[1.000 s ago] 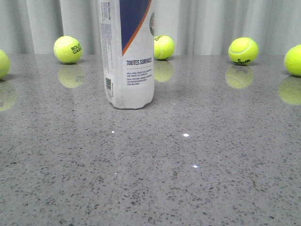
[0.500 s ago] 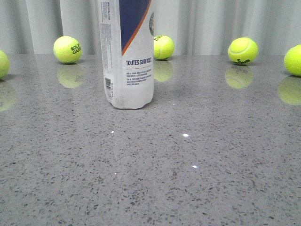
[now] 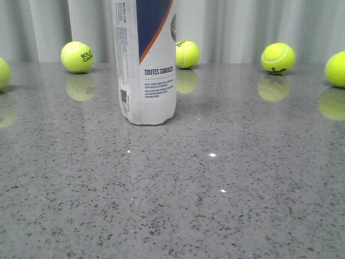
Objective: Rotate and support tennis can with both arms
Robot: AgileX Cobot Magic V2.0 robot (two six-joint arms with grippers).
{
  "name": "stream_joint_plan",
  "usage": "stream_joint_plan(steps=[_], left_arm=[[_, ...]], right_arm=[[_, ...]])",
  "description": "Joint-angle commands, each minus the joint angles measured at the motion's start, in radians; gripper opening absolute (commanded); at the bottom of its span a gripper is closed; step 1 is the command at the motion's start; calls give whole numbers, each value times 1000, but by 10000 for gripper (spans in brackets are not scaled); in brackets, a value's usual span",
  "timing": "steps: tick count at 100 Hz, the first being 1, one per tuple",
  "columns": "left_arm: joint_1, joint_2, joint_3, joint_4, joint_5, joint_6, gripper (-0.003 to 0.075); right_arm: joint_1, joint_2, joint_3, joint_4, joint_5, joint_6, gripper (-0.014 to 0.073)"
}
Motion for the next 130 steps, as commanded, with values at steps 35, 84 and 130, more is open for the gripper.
stream_joint_plan(steps=[35,84,130], left_arm=[[2,-35,44,-1,-71,-13,-18],[2,-35,44,-1,-71,-13,-19],[2,-35,44,-1,-71,-13,-19]], right_arm=[[-4,10,-24,7,-76,-1,-60],[-8,10,-11,7,-134,0,-60],[-494,9,224,-292,-307,259,-60]])
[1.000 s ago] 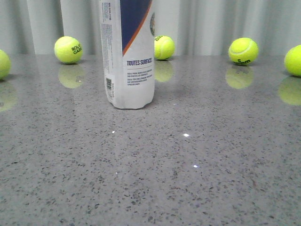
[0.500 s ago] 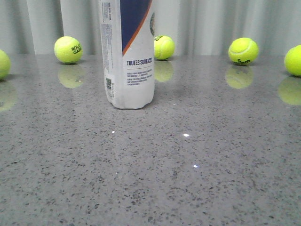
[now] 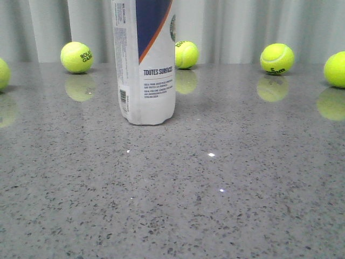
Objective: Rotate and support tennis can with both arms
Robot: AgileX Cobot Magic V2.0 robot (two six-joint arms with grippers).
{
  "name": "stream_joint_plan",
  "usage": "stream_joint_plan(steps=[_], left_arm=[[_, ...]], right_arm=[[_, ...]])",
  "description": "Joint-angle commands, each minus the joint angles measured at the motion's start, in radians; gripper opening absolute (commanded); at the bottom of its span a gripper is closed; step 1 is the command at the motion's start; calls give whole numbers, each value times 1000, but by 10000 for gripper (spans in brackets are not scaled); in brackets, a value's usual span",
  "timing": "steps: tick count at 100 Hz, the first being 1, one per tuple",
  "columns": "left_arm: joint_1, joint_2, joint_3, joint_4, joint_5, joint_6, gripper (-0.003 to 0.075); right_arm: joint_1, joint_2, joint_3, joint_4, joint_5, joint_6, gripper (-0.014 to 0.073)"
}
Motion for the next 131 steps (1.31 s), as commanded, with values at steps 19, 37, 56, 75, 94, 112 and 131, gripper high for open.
stream_joint_plan(steps=[19,37,56,75,94,112,131], left_arm=[[2,-35,44,-2,-77,-13,-18],[2,-35,44,-2,-79,-13,-18],[2,-35,44,-2,-79,-13,-18],[2,-35,44,-2,-79,-13,-18],[2,-35,44,-2,-79,-13,-19],[2,-35,44,-2,-79,-13,-18],[2,-35,44,-2,-79,-13,-18]], right_arm=[[-111,-43,103,-128,-48,113,-60],[-112,-89,105,-128,-5,113,-60],[-112,-89,105,-107,0,79,-60],[-112,-89,105,-55,4,28,-60],[-112,-89,105,-55,8,28,-60],[-112,-89,104,-55,8,28,-60],[-112,-89,104,-55,8,28,-60]])
